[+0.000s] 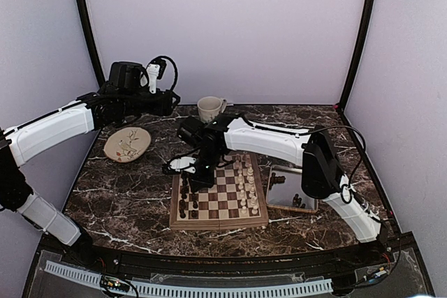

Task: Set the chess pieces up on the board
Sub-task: Place the pawn at d7.

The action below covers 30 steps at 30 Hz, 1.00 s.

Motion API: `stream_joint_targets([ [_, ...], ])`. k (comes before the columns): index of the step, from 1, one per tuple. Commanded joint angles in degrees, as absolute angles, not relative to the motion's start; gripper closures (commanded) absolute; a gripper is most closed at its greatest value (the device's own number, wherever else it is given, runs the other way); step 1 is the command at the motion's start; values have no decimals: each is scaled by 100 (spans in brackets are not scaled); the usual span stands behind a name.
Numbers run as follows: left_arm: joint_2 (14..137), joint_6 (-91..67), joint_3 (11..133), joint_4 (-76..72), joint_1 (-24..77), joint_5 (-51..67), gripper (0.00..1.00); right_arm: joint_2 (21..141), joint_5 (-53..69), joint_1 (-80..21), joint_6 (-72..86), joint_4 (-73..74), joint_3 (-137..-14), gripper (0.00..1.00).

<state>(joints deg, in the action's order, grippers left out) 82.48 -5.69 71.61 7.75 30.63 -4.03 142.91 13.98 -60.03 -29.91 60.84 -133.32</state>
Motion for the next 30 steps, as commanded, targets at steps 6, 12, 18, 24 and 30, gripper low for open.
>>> stream_joint_targets([
  [6, 8139, -512, 7119, 680, 3023, -325, 36, 14396, 1293, -6091, -2932, 6012, -13491, 90],
  [12, 8147, -519, 7119, 695, 3018, -301, 36, 14400, 1204, -6091, -2918, 5971, -13487, 86],
  [18, 8147, -519, 7119, 686, 3020, -281, 36, 14419, 1139, -6091, -2871, 5940, -13491, 84],
  [24, 8156, -518, 7124, 694, 3018, -262, 36, 14414, 1125, -6086, -2851, 5930, -13507, 79],
  [30, 8161, -510, 7121, 702, 3019, -253, 36, 14361, 1007, -6091, -2864, 5946, -13498, 76],
])
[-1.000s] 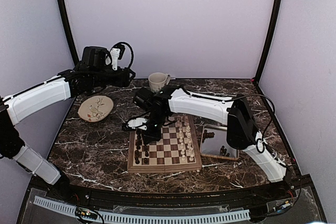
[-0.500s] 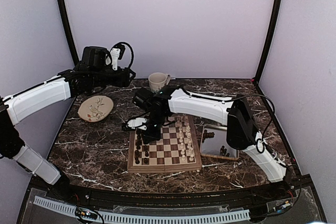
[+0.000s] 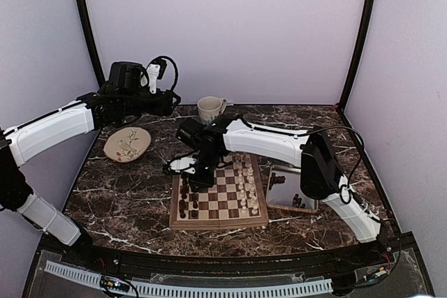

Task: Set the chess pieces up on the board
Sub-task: Place the pawn at d7, then pick up the pawn from the storage box.

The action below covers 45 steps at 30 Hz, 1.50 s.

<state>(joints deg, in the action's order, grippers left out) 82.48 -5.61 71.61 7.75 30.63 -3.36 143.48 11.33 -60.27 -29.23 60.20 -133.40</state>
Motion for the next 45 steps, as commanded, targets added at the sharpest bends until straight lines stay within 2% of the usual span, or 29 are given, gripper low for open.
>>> stream_joint_targets([
  [1, 8164, -510, 7118, 696, 3020, -250, 36, 14323, 969, -6091, -2883, 5950, -13467, 76],
  [10, 8207, -521, 7119, 709, 3020, -168, 36, 13783, 984, -5993, -2905, 5862, -12854, 73],
  [22, 8349, -549, 7102, 691, 3022, -100, 36, 12482, 997, -5542, -2934, 5632, -11111, 71],
  [34, 8736, -544, 7196, 781, 3022, 390, 38, 10266, 1057, -4077, -3055, 5510, -8780, 73],
  [40, 8886, -567, 7266, 843, 3029, 567, 39, 9741, 1193, -3291, -3051, 5240, -7554, 76],
  [45, 8916, -605, 7286, 859, 3025, 651, 39, 9409, 1198, -3111, -2987, 5192, -6886, 76],
])
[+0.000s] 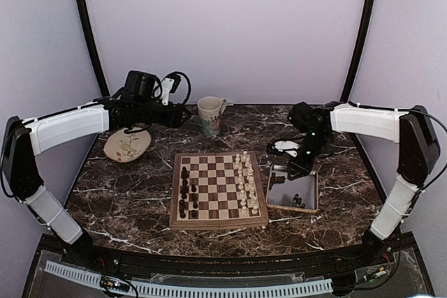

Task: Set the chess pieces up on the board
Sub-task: Pick up the pawn from the storage box.

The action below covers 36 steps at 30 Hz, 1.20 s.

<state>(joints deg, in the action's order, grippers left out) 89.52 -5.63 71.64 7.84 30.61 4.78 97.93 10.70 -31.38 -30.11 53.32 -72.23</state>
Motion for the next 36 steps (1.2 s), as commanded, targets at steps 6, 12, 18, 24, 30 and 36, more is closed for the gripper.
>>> stream_joint_targets([
  [6, 8925, -638, 7303, 876, 3025, 742, 39, 9337, 1394, -3107, -3093, 5461, -6643, 75],
  [12, 8930, -649, 7312, 884, 3032, 759, 39, 9542, 1372, -3111, -3093, 5488, -6470, 75],
  [18, 8939, -650, 7316, 886, 3030, 764, 39, 9736, 1306, -3125, -3088, 5466, -6362, 75],
  [24, 8956, -656, 7321, 896, 3030, 787, 39, 9785, 1213, -3133, -3033, 5366, -6328, 75],
  [30, 8958, -661, 7321, 894, 3039, 800, 39, 9911, 1026, -3129, -2965, 5294, -6377, 76],
  [36, 8956, -657, 7330, 901, 3041, 806, 39, 9947, 943, -3131, -2937, 5259, -6397, 77],
])
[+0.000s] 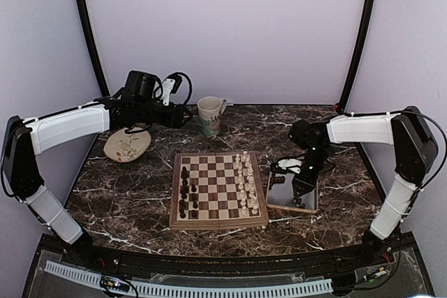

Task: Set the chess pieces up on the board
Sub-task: Pick up the pawn from the storage box, then place the pawn at e7.

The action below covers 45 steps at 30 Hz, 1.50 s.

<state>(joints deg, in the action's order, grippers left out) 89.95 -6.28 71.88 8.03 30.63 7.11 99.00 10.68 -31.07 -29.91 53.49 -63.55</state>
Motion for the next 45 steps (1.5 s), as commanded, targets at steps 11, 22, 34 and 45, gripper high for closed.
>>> stream_joint_targets([
  [11, 8958, -668, 7336, 906, 3045, 840, 39, 10033, 566, -3127, -2855, 5122, -6478, 85],
  [22, 8945, -659, 7338, 919, 3066, 836, 39, 9892, 1330, -3111, -2983, 5560, -7143, 97],
  [34, 8930, -644, 7338, 936, 3080, 617, 39, 10350, 1835, -3469, -3020, 5857, -8807, 96],
  [45, 8651, -572, 7239, 910, 3077, -201, 33, 12212, 1068, -5199, -3185, 6214, -11187, 96],
])
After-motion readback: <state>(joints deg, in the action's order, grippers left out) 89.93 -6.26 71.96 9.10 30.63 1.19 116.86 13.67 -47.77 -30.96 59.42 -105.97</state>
